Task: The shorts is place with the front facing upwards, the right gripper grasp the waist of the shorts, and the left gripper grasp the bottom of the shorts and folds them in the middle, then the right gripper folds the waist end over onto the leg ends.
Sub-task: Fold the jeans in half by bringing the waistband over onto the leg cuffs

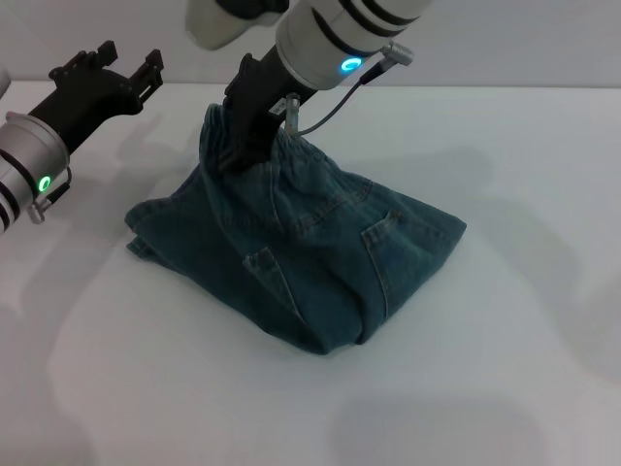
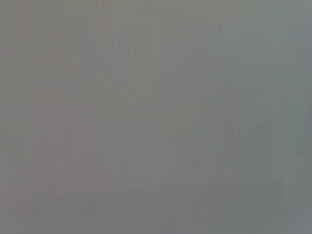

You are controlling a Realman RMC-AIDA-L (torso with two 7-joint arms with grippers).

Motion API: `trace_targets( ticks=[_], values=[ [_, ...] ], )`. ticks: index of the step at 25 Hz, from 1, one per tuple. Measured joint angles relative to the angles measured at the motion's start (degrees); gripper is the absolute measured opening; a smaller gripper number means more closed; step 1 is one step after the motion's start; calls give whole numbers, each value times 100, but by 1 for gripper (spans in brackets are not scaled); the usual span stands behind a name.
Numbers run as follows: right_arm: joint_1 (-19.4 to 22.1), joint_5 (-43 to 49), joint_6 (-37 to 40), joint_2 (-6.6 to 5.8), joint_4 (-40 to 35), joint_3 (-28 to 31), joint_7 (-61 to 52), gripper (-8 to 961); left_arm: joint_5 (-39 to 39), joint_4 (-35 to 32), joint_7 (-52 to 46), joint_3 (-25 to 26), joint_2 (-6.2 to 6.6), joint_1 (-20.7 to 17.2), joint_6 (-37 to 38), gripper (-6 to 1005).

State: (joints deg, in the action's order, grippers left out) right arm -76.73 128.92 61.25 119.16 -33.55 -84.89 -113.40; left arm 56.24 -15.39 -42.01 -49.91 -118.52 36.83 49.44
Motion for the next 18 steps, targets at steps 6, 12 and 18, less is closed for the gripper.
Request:
trace_targets(
  ticks=[6,12,18],
  values=[
    [-41,-47,-325,22,-3,-285,1,488,-8,44,0,1,-2,1,9,648],
    [-50,-150,-603,26,-20,-427,-30,491,-9,45,0,-2,-3,7,12,648],
    [-115,-527,-877,27,-23,-1022,-41,495,-9,47,0,12,-3,40,5,648]
  ],
)
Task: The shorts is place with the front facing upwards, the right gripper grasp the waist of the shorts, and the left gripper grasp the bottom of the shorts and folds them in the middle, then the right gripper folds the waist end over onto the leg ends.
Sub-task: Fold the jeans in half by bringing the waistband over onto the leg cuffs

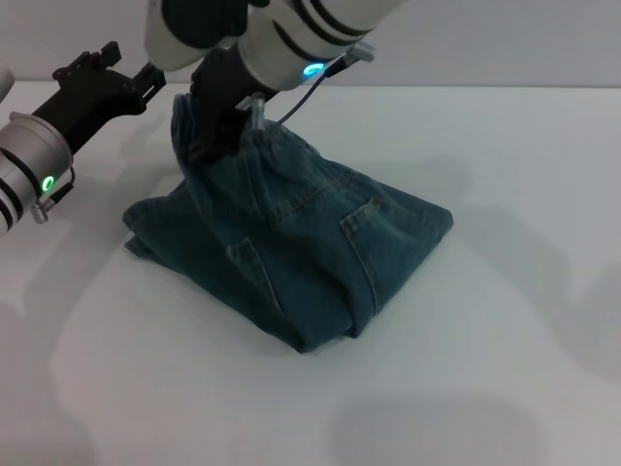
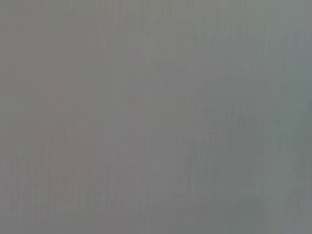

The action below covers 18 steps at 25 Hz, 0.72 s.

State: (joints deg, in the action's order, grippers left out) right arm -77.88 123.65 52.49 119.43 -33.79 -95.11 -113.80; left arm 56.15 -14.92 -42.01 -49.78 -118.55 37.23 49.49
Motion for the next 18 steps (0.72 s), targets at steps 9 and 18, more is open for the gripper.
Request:
trace_targets(
  ticks=[9,18],
  values=[
    [-75,-145,-37,-6,10,-361,-14,505,-19,7,78,30,0,35,-33,648],
    [-1,-149,-206,-9,18,-560,-78,519,-570,-11,349,37,24,41,-217,648]
  ],
)
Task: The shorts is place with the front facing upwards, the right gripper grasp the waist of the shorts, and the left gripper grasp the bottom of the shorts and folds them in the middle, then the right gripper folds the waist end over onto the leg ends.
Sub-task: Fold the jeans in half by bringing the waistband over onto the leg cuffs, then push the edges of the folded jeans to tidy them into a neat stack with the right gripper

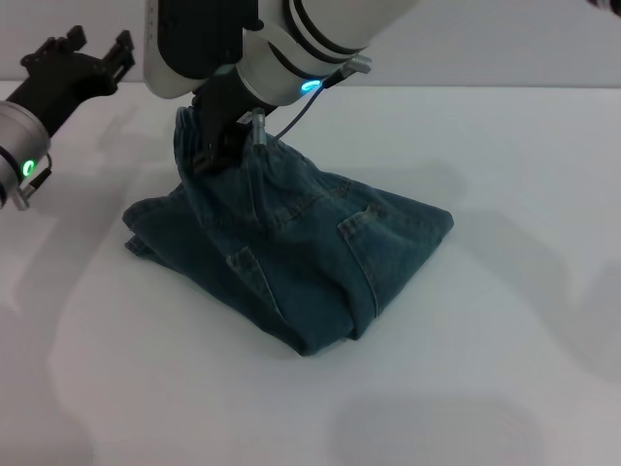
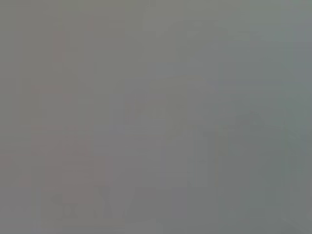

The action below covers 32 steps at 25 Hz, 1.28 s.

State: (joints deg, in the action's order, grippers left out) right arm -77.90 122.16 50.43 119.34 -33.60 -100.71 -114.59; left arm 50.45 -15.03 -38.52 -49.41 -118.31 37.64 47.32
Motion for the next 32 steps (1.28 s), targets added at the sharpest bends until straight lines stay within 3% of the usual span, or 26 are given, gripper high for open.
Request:
trace_targets(
  ticks=[16,22,32],
  values=[
    [208,-144,-410,-26,-162,-159,-616,544,-313,-62,91,11,24,-13,-248,648],
    [257,-110,-361,-26,-274,-243,-692,752,-312,-62,91,11,21,-9,-255,648],
    [656,-127,138,-60,-874,56,-911,752,-309,-52,91,10,11,-12,-267,648]
  ],
)
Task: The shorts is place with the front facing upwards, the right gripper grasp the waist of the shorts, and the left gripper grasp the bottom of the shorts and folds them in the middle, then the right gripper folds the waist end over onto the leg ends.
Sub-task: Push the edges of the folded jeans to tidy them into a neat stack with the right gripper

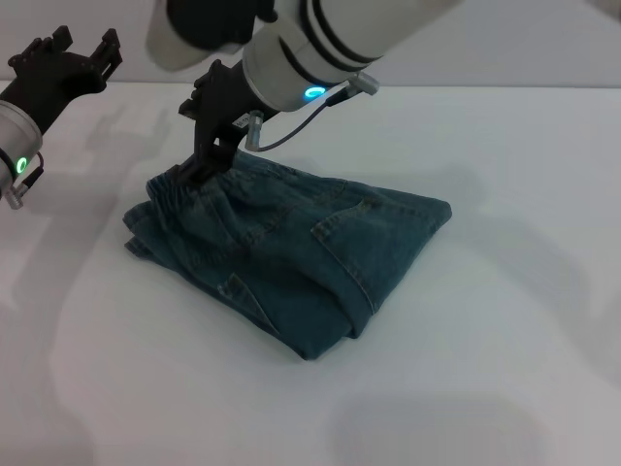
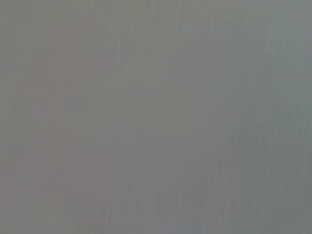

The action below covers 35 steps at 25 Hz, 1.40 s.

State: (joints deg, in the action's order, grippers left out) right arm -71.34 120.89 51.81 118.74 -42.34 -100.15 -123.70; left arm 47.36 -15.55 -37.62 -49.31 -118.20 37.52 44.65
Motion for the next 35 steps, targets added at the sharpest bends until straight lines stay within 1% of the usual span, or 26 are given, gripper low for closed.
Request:
trace_targets(
  ticks=[2,5,9,11,13,17,20,23,26,28,30,35],
  values=[
    [154,0,323,-6,-198,347,-23,752,-3,0,0,0,2,0,-9,648],
    [484,-1,938,-12,-519,1143,-68,752,-5,0,0,0,3,1,-38,648],
    [866,-3,2098,-28,-944,2260,-188,752,-8,0,0,0,4,16,-45,648],
    [991,6,2731,-70,-1053,2675,-363,752,-8,-1,0,0,1,29,-45,648],
    [1067,28,3240,-148,-1044,2901,-574,752,-9,-1,0,0,-1,44,-45,648],
    [1203,125,3832,-285,-796,3009,-875,752,-9,-1,0,1,-8,64,-45,648],
    [1294,170,4010,-312,-496,3014,-929,752,-9,-1,0,0,-14,68,-33,648],
    [1331,191,4070,-250,-199,2979,-842,752,-13,25,0,0,-24,71,-7,648],
    [1345,218,4089,-119,35,2874,-641,751,-15,49,-2,0,-32,70,8,648],
    [1345,259,4094,-60,151,2794,-542,751,-17,55,-14,0,-36,52,38,648],
    [1347,321,4058,-39,242,2719,-495,751,-17,58,-40,0,-37,32,72,648],
    [1363,441,3913,-34,469,2663,-385,751,-17,91,-84,0,-43,-31,163,648]
  ],
)
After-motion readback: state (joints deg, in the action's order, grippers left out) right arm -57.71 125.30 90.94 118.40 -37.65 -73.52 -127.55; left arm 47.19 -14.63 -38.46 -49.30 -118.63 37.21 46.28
